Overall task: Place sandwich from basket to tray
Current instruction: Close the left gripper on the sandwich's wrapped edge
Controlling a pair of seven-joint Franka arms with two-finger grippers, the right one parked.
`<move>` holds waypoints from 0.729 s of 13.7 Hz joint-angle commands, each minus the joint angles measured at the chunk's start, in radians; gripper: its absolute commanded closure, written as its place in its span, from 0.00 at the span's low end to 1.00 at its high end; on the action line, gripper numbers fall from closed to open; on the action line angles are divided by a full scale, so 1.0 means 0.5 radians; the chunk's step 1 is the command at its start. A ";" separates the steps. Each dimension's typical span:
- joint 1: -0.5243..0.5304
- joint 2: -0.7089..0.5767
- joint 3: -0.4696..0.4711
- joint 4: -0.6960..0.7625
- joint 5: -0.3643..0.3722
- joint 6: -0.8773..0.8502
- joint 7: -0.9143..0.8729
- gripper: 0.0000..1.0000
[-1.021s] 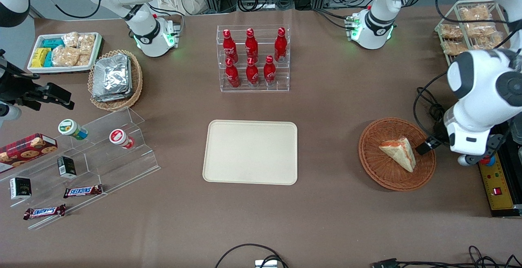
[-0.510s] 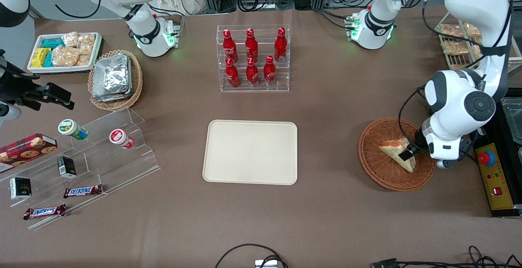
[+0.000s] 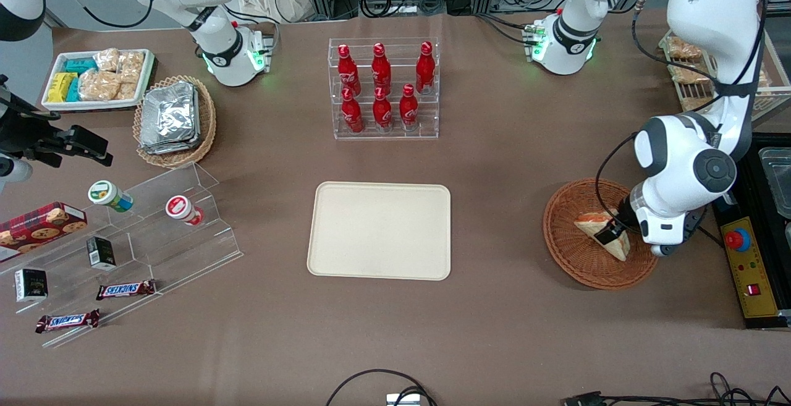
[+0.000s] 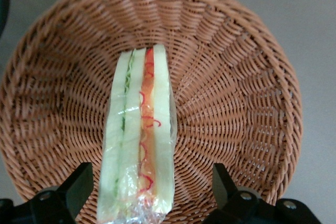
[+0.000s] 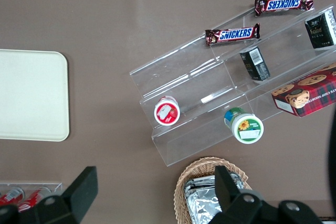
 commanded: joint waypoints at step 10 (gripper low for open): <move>-0.024 -0.147 -0.001 0.039 -0.017 -0.252 0.229 1.00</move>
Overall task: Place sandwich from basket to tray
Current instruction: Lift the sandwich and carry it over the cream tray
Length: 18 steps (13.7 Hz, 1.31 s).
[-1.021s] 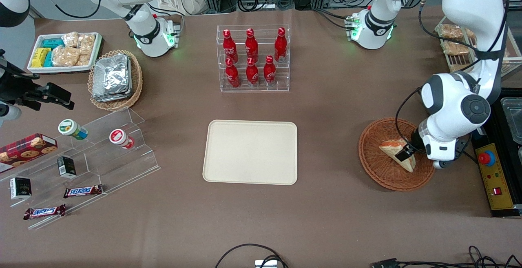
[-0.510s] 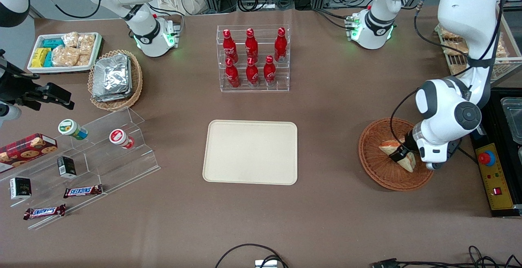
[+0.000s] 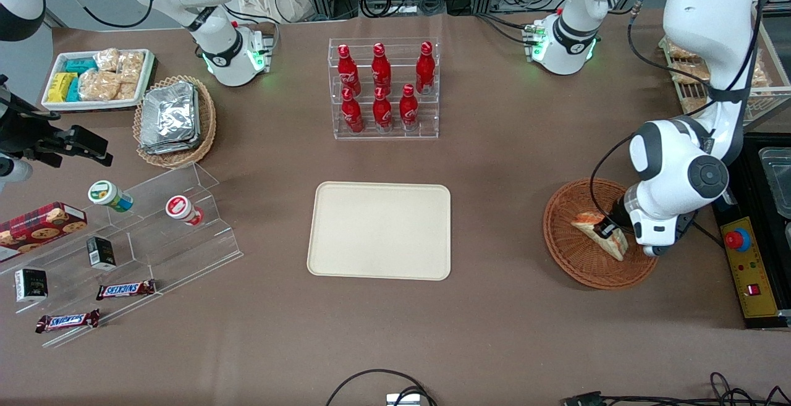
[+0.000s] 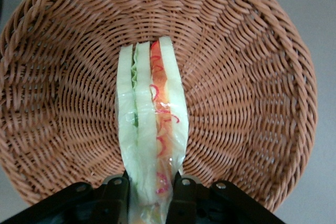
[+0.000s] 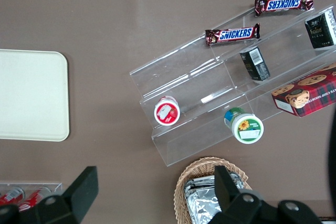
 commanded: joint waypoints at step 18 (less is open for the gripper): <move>-0.908 0.302 -0.158 1.517 0.142 -1.161 0.354 1.00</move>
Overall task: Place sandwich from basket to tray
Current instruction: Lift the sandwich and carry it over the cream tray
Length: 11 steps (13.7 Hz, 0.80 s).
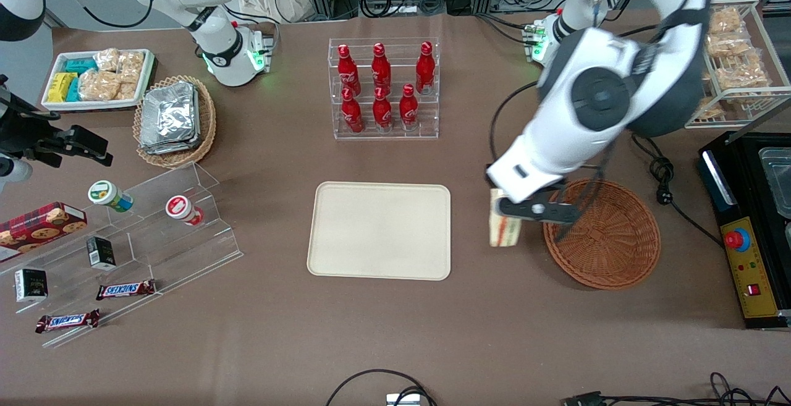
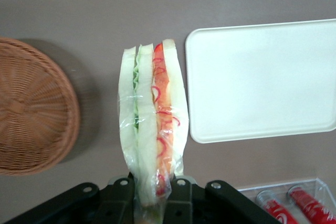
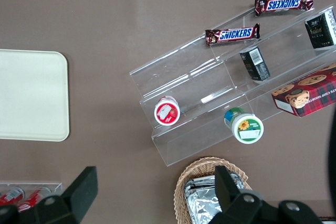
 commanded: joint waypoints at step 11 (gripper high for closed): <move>-0.308 0.616 0.025 -0.267 0.216 1.085 -0.298 1.00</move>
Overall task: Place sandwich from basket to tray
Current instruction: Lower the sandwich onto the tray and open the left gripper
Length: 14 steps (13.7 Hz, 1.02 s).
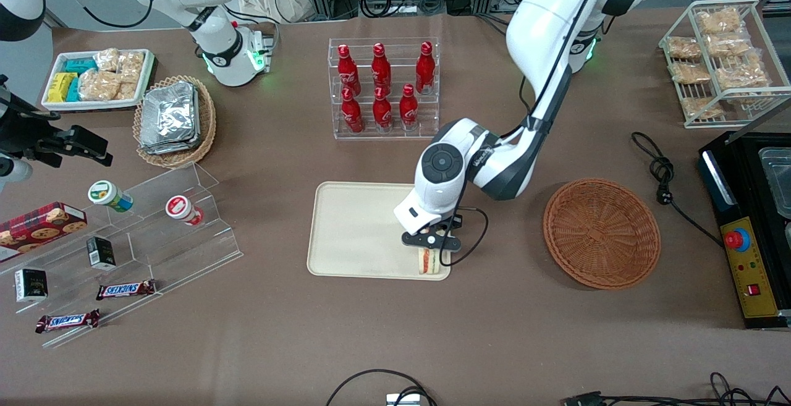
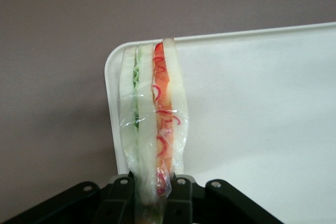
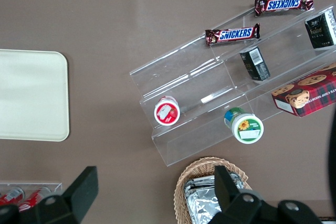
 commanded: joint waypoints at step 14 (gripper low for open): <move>0.002 -0.346 0.225 -0.200 -0.345 0.046 -0.001 0.00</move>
